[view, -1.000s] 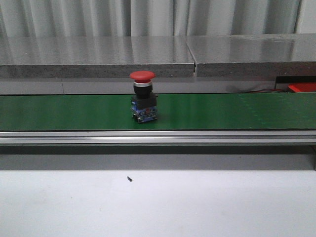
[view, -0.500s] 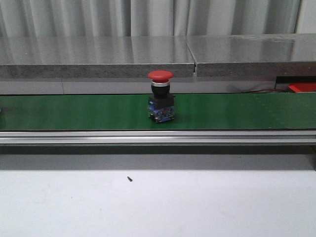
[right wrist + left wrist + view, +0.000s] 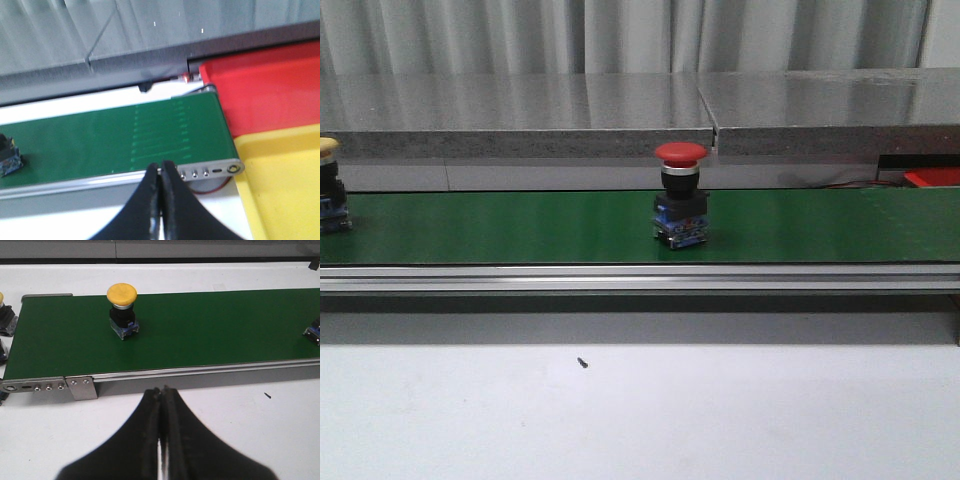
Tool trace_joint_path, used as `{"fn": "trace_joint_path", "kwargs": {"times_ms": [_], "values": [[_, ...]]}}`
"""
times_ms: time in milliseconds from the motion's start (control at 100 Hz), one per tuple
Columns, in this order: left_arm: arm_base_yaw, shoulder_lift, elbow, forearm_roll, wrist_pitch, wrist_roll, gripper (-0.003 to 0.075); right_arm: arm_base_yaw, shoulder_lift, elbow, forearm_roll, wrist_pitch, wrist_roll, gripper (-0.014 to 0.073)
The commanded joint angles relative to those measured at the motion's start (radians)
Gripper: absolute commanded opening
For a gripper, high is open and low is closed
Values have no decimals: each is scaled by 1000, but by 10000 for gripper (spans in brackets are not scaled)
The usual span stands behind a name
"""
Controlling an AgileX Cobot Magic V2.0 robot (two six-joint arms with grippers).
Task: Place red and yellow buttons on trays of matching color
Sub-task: 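Move the right gripper above the red button arriving on the belt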
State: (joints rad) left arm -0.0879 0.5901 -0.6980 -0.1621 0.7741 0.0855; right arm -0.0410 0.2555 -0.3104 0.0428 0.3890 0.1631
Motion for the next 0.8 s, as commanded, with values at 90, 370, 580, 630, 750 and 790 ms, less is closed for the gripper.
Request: {"fn": "trace_joint_path", "kwargs": {"times_ms": [90, 370, 580, 630, 750, 790], "values": [[-6, -1, -26, -16, -76, -11, -19, -8, 189, -130, 1, -20, -18, -56], [-6, -1, -26, -16, -76, -11, -19, -4, 413, -320, 3, 92, -139, -56], [-6, -1, -26, -16, -76, -11, -19, 91, 584, -507, 3, 227, -200, -11], [-6, -1, -26, -16, -76, -11, -19, 119, 629, -546, 3, 250, -210, 52], [-6, -1, -26, -16, -76, -11, -19, 176, 744, -649, 4, 304, -210, 315], [-6, -1, -26, -16, -76, -11, -19, 194, 787, -678, 5, 328, -210, 418]]}}
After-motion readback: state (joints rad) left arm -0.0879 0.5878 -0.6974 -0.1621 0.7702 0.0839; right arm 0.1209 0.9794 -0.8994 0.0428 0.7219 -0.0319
